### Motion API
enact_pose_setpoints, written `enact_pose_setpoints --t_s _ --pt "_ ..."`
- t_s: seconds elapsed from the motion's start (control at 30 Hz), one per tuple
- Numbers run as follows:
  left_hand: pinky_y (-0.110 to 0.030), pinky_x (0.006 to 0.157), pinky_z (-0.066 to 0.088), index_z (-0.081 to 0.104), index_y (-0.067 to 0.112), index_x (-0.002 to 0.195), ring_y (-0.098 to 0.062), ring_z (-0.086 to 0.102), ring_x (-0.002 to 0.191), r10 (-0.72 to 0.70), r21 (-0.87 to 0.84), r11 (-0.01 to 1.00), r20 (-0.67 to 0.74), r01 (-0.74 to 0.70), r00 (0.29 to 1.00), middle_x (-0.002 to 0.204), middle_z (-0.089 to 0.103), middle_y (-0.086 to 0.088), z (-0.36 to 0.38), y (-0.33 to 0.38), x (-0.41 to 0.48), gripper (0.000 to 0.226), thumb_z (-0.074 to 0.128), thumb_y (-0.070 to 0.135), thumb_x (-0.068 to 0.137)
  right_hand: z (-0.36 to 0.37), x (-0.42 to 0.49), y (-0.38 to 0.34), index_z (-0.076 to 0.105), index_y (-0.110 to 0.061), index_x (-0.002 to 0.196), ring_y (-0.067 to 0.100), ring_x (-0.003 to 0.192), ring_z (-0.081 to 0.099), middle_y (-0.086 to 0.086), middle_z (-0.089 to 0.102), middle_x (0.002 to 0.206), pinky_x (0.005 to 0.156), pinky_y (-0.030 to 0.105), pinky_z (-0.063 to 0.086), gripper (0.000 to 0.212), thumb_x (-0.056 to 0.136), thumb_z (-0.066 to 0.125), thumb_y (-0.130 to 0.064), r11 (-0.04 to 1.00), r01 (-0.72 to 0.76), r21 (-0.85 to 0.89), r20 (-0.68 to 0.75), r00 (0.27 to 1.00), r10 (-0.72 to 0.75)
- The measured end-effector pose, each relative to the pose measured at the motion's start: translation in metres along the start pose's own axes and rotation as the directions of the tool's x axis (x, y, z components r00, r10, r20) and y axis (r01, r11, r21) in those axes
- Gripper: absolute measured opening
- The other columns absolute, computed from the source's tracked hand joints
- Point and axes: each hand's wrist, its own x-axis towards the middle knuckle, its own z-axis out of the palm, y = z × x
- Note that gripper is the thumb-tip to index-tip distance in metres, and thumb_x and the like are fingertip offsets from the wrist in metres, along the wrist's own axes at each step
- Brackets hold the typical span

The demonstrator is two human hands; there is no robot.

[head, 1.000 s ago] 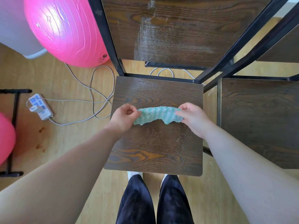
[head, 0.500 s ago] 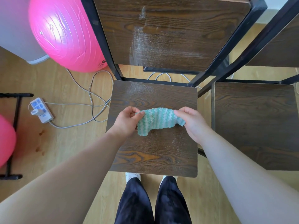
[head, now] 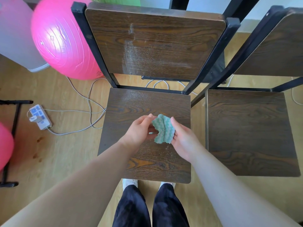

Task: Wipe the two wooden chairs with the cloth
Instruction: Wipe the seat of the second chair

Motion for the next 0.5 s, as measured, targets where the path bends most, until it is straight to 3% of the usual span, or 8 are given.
enact_pose_setpoints --t_s 0.1,0.23,0.5 --pt "-0.039 0.088 0.057 0.061 0.005 0.129 -0.027 0.071 0.106 -0.113 -0.106 0.987 0.090 0.122 0.990 0.115 0.073 -0.014 0.006 0.004 0.000 0.047 0.034 0.037 0.106 -0.006 0.000 0.004 0.063 -0.012 0.127 0.021 0.117 0.064 0.006 0.070 0.123 0.104 0.040 0.046 0.037 0.095 0.061 -0.031 0.998 0.038 -0.055 0.025 0.999 -0.036" --pt "-0.045 0.111 0.043 0.052 0.004 0.140 -0.028 0.058 0.126 -0.216 -0.134 0.958 0.235 0.252 0.948 0.137 0.060 -0.017 0.012 0.008 -0.004 0.059 0.024 0.044 0.106 -0.016 0.002 0.007 0.066 -0.015 0.123 0.019 0.112 0.067 0.003 0.072 0.118 0.102 0.042 0.049 0.033 0.090 0.070 -0.013 0.993 0.046 -0.113 -0.030 0.998 -0.050" --pt "-0.046 0.113 0.040 0.053 0.007 0.139 -0.026 0.058 0.127 -0.255 -0.101 0.951 0.278 0.292 0.926 0.137 0.060 -0.015 0.021 0.016 -0.007 0.059 0.023 0.045 0.106 -0.031 0.003 0.007 0.066 -0.007 0.118 0.025 0.105 0.071 0.009 0.074 0.111 0.096 0.047 0.054 0.021 0.097 0.059 -0.008 1.000 -0.029 -0.010 -0.129 0.991 0.027"
